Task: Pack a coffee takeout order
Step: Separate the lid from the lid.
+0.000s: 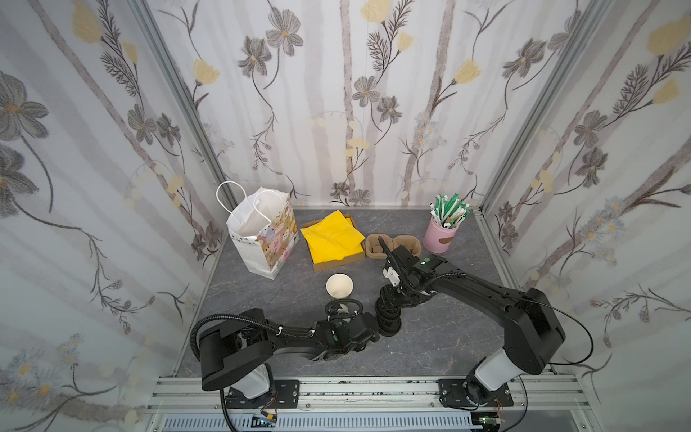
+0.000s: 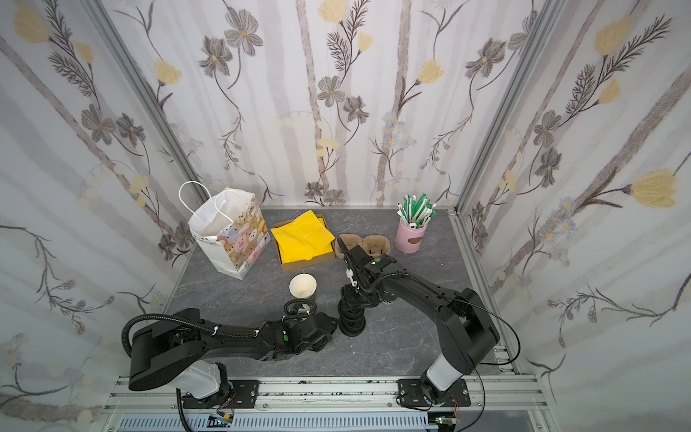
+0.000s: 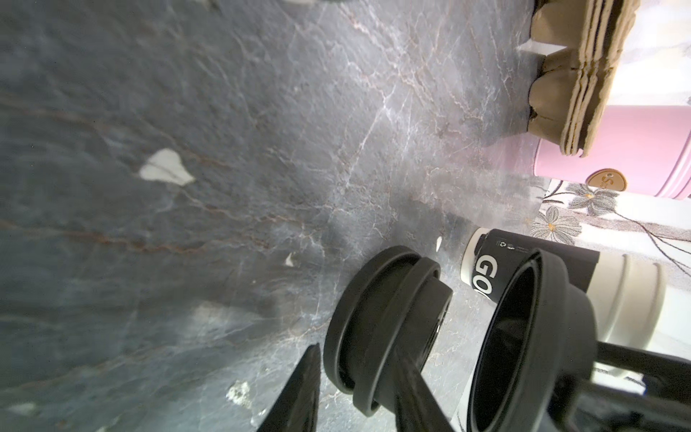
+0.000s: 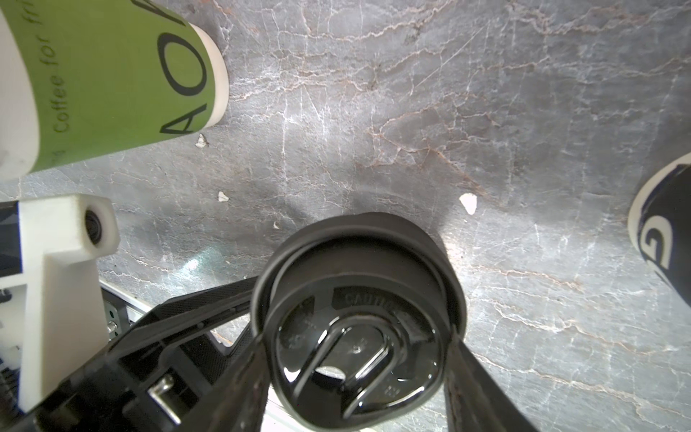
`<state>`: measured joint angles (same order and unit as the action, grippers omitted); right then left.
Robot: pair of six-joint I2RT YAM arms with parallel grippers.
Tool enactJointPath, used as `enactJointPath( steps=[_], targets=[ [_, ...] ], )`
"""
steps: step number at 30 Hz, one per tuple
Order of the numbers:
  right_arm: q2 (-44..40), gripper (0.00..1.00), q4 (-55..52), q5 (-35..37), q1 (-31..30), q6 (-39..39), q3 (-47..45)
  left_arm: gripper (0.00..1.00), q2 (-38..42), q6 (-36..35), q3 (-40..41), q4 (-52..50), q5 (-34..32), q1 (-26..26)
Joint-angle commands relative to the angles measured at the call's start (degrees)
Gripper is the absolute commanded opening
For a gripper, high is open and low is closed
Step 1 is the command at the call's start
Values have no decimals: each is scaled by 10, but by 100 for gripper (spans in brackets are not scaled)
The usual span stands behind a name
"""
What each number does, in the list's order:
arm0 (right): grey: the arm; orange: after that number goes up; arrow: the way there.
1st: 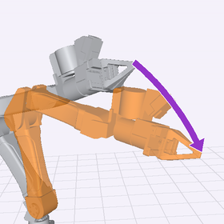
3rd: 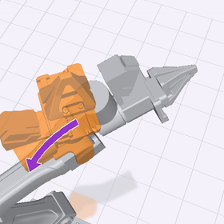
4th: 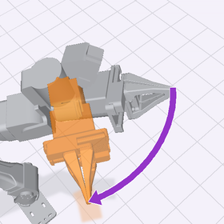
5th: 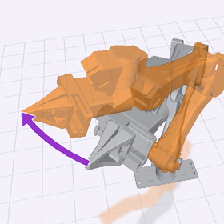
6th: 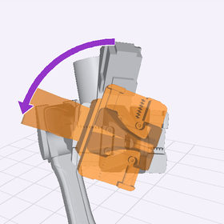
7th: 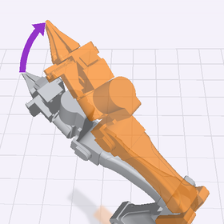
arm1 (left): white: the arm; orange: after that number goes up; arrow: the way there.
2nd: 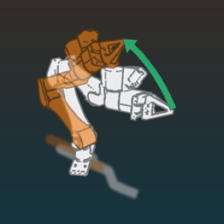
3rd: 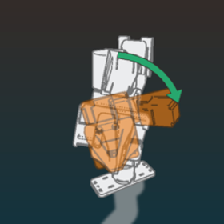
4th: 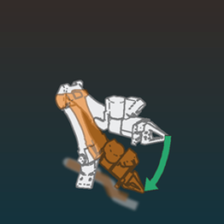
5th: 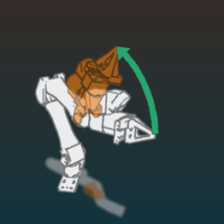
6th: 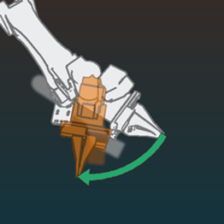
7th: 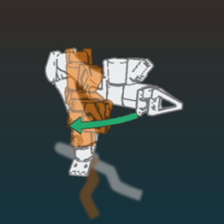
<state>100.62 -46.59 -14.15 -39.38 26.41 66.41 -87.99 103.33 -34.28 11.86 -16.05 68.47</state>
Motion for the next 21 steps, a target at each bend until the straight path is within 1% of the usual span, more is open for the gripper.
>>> enactJointPath(
  steps=[1,13,21],
  targets=[
    [-4,53,-6,12,-1,-9,11,35,6,3,2,-4,-17,-1],
    [5,53,-23,19,5,-20,45,34,21,-2,4,-10,-6,-3],
    [5,53,-27,19,14,-26,60,33,40,-7,-3,-38,-4,-2]
  ],
)
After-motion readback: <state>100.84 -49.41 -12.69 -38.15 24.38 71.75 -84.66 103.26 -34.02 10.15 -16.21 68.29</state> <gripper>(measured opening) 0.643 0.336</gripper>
